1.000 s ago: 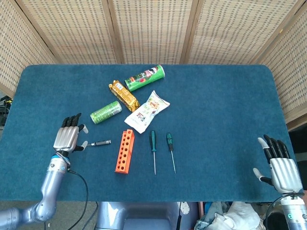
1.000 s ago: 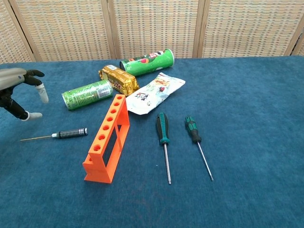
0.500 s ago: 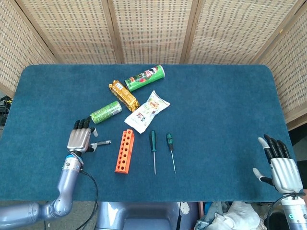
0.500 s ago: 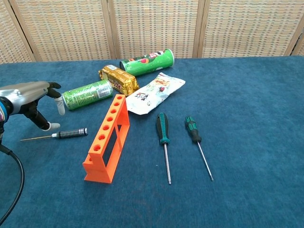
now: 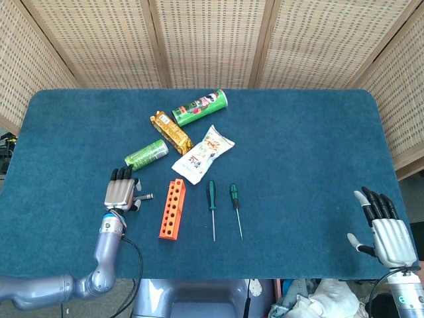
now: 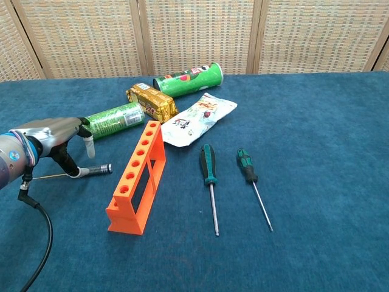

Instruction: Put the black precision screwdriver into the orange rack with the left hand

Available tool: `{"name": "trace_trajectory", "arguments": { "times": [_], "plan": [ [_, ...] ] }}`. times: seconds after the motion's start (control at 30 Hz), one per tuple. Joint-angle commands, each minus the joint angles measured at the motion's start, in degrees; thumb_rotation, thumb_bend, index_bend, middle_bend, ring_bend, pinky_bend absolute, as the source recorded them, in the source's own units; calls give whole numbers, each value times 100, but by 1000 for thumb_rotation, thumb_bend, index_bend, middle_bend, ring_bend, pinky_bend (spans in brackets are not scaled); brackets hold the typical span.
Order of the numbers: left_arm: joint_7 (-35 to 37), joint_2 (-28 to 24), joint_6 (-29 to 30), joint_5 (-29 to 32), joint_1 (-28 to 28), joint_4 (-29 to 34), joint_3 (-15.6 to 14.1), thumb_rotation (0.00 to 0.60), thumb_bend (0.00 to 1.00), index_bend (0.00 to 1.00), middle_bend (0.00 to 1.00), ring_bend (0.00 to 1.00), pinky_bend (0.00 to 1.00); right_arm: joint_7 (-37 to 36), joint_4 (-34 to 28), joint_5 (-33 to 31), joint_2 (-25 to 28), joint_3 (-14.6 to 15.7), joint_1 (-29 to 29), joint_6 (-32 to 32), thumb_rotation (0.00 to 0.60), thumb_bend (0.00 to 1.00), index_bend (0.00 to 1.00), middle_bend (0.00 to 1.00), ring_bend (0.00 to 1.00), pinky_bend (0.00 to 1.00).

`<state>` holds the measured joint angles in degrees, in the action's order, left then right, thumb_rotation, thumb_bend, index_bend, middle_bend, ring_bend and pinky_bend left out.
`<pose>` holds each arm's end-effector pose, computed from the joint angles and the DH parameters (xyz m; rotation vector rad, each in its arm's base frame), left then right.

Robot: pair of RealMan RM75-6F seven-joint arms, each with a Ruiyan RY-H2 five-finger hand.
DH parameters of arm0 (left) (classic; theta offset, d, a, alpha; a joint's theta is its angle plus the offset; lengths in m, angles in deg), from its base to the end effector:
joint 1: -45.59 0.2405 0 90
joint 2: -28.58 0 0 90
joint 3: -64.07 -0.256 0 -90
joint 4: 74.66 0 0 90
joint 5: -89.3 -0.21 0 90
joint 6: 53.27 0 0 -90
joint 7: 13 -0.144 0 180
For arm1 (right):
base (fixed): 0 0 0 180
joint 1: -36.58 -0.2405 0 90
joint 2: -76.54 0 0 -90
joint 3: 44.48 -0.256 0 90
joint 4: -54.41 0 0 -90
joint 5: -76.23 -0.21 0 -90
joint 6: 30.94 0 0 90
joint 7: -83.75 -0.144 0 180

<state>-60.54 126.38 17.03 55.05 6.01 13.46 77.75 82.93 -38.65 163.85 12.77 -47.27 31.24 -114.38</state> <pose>-0.1779 0.3214 -0.0379 -1.5481 -1.0897 -0.5433 -0.3053 -0.1830 0.1543 1.4252 -0.9245 0.9261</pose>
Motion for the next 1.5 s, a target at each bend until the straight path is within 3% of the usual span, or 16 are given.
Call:
{"name": "trace_trajectory", "arguments": {
  "times": [0.03,0.47,0.7,0.93,1.27,1.5],
  "plan": [
    [-56,129,19,59,-55,-117,-13,600,310,450,0,0,0,-45,3,14,13,-4,9,-31,600,228,0,0,0,0],
    [-86,572,83,-29,-196,-629,-34,600,316,460,0,0,0,-116,-5,88,37,24,10,-53,600,228,0,0,0,0],
    [29,790,150,-216,-186,-932,-74,600,370,560,0,0,0,-157,20,73,33,20,9,-50,600,228,0,0,0,0],
    [110,857,174,-393,-141,-1049,-83,600,383,578,0,0,0,-134,10,102,30,26,15,-80,600,228,0,0,0,0],
    [299,525,560,-1039,-69,-125,18,600,385,598,0,0,0,-132,26,76,26,18,15,-77,600,228,0,0,0,0],
    [893,-59,731,-1355,198,1047,238,600,386,597,1,0,0,-133,10,88,40,25,25,-95,600,228,0,0,0,0]
  ]
}}
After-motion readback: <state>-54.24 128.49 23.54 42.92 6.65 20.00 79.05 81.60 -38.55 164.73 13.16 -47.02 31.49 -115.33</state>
